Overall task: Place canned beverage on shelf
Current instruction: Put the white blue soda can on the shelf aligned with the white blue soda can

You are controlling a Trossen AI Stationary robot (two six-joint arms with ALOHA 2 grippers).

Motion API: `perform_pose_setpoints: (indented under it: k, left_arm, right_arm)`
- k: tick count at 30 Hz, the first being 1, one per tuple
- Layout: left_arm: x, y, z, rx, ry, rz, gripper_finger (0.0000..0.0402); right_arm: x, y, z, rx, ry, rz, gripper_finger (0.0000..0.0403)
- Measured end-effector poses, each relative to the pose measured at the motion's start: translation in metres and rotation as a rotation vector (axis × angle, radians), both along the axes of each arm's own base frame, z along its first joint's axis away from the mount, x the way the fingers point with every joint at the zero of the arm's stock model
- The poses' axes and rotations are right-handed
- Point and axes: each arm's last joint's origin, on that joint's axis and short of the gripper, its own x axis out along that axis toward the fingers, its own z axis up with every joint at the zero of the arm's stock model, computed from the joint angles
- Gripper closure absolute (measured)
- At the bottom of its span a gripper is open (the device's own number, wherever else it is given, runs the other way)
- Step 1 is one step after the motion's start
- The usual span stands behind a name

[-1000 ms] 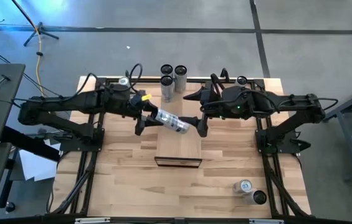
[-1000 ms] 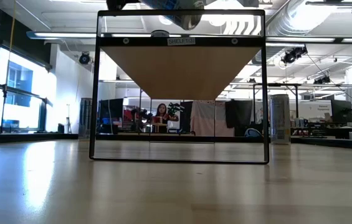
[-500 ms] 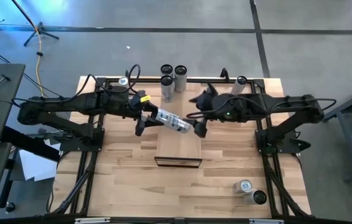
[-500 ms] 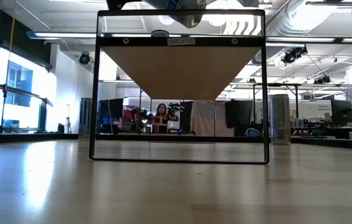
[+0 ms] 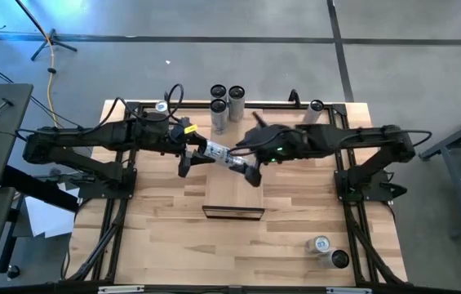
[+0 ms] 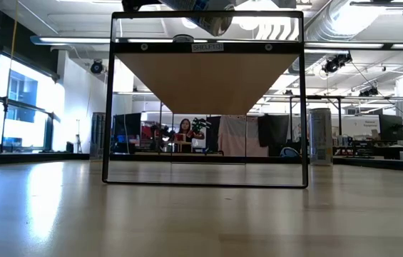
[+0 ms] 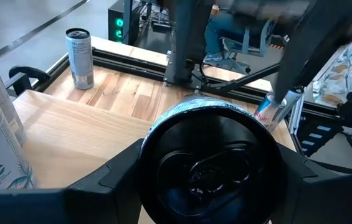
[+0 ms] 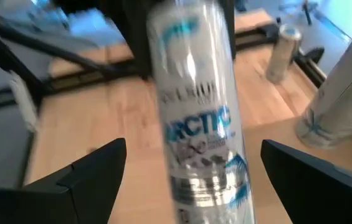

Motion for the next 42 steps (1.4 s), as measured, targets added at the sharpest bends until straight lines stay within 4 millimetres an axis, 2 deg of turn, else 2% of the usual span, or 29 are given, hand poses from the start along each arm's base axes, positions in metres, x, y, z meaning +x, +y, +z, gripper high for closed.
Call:
perform_pose_setpoints:
  k: [2,9,18,23,27,36,42]
  left_arm:
    - [0.000,0.000,0.000,0.000,0.000,0.000,0.0188]
    - [0.000,0.000,0.000,0.001,0.004,-0.001,0.0188]
    - [0.000,0.000,0.000,0.007,0.000,-0.003,0.0188]
    - [0.000,0.000,0.000,0.008,0.000,-0.003,0.0188]
    - [0.000,0.000,0.000,0.025,0.000,-0.007,0.0188]
    - [0.000,0.000,-0.001,0.026,0.008,-0.009,0.0188]
    - [0.000,0.000,-0.002,0.030,0.017,-0.011,0.0188]
  right_arm:
    - [0.008,0.000,-0.009,-0.018,0.029,0.004,0.0045]
    - [0.024,0.001,-0.021,-0.076,0.036,0.031,0.0045]
    - [0.024,-0.001,-0.024,-0.096,0.054,0.005,0.0052]
    - [0.026,-0.004,-0.027,-0.090,0.068,-0.006,0.0072]
    - [0.029,-0.005,-0.023,-0.096,0.014,-0.015,0.0093]
    - [0.032,-0.004,-0.025,-0.094,0.019,-0.011,0.0167]
    - [0.033,-0.004,-0.027,-0.099,0.026,-0.014,0.0167]
